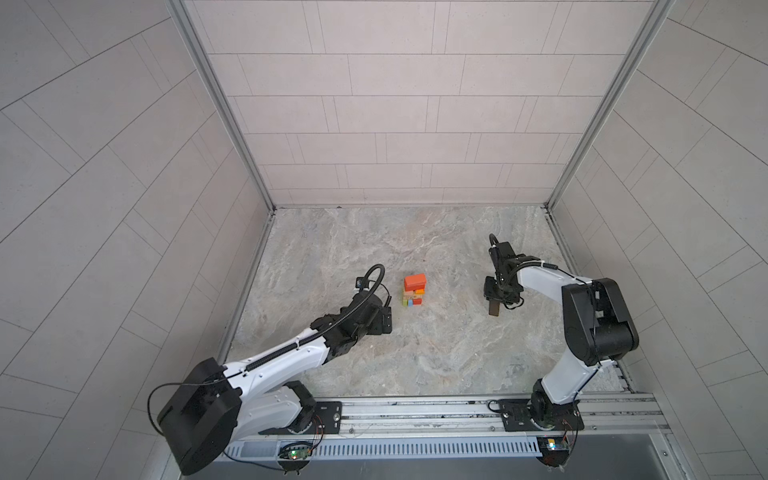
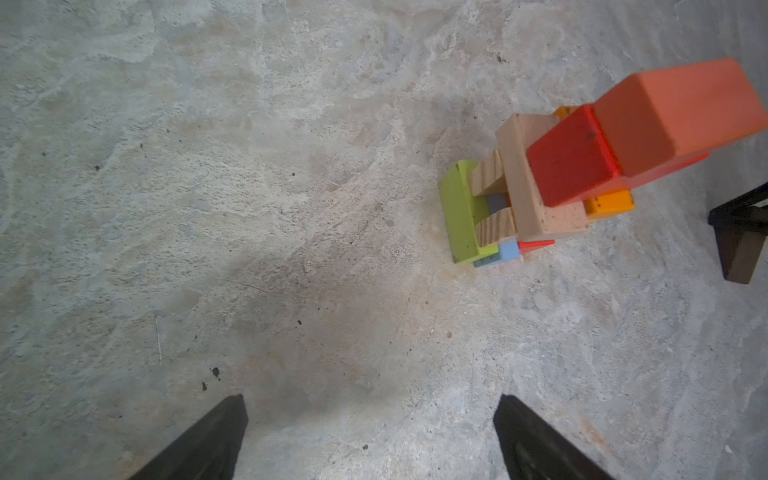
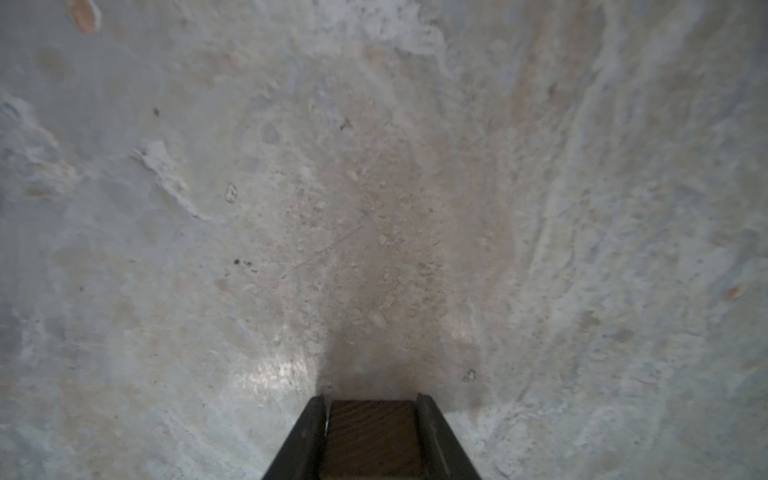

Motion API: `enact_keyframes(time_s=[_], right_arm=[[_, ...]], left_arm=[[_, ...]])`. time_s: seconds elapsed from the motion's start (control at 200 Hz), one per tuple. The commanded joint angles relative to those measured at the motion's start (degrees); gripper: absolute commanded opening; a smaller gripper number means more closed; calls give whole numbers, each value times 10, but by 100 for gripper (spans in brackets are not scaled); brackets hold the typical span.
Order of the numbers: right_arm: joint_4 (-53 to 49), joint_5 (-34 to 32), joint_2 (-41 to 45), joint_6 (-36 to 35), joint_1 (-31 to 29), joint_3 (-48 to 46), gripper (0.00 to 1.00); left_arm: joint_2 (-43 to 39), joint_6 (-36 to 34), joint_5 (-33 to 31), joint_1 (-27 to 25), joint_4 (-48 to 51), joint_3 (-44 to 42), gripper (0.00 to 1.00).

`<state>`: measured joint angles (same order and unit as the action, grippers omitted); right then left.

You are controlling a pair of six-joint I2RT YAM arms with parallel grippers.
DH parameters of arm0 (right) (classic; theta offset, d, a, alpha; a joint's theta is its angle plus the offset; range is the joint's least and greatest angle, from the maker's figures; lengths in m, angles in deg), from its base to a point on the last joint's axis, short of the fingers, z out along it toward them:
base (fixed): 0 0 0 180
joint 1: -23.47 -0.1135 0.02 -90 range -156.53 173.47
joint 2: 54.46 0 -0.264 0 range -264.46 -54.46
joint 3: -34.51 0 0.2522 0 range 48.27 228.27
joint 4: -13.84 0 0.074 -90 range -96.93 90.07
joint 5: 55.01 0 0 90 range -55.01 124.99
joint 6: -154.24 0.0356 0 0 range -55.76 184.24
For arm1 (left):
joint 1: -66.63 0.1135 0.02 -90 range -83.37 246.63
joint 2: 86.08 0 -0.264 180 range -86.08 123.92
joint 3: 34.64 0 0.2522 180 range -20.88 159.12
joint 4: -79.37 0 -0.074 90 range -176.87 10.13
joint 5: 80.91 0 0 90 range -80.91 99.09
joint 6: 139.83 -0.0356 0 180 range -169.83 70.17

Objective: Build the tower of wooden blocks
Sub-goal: 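Lift the dark brown wedge with the right gripper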

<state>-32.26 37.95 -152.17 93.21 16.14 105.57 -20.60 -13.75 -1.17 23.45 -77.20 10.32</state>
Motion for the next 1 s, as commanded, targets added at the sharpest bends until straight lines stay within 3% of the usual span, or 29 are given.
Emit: enact_keyframes(time_s=[0.0,0.25,0.676,0.906,0.996], right_arm=[[-4,-7,-3,1,2,7,31],[-13,6,21,2,2,10,23],[-105,46,87,-25,-43,82,21],[-144,98,103,-137,-104,175,24],[-133,150,102,-185,-111,199,24]], left_arm=[[-4,11,-30,3,1,-4,100],[-23,23,-58,3,39,6,100],[-136,37,-67,3,119,16,100],[-152,47,-57,4,148,23,100],[-166,47,-57,3,155,23,100]])
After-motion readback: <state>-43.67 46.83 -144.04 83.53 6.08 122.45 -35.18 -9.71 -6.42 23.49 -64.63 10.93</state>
